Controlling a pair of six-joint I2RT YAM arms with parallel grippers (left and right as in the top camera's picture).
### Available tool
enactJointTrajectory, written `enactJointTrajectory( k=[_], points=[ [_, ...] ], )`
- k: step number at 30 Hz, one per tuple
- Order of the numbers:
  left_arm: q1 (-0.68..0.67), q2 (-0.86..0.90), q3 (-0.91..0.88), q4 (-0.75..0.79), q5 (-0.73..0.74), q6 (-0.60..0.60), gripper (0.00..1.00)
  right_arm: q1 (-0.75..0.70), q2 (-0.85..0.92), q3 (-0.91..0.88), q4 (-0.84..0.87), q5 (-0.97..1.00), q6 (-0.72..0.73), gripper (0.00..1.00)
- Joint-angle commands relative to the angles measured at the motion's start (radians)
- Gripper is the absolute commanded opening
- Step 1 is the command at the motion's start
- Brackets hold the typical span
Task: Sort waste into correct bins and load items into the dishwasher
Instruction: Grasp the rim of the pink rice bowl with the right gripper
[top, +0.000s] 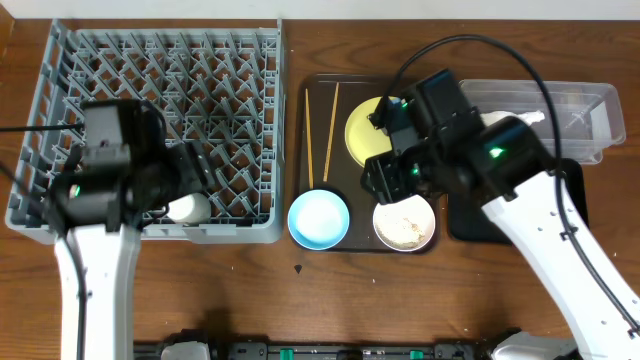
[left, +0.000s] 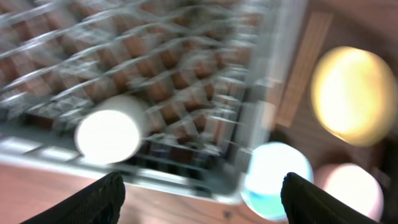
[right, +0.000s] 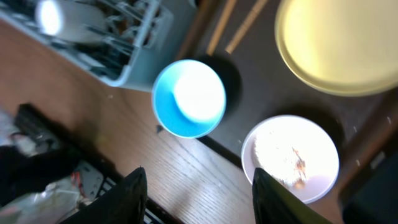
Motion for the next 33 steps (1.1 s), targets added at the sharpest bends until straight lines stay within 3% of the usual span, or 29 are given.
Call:
enactJointTrajectory(
  k=[1,8,15,19,24,33],
  points=[
    [0.003,-0.087,0.018,-0.003,0.272,0.199,0.81,0.064,0.031,-0.094,-0.005,0.178,0.180,0.50],
    [0.003,-0.227,0.018,-0.003,0.288,0.220,0.87,0.106,0.092,-0.346,0.146,0.254,0.288,0.44],
    [0.003,-0.253,0.018,-0.004,0.288,0.220,0.89,0.123,0.190,-0.497,0.377,0.254,0.256,0.37],
    [0.003,-0.238,0.018,-0.008,0.289,0.220,0.89,0.130,0.267,-0.503,0.420,0.259,0.245,0.24],
    [0.003,-0.214,0.018,-0.014,0.289,0.219,0.89,0.132,0.346,-0.503,0.427,0.269,0.257,0.01],
    [0.003,-0.175,0.018,-0.037,0.289,0.220,0.89,0.130,0.317,-0.481,0.367,0.298,0.276,0.01]
  ],
)
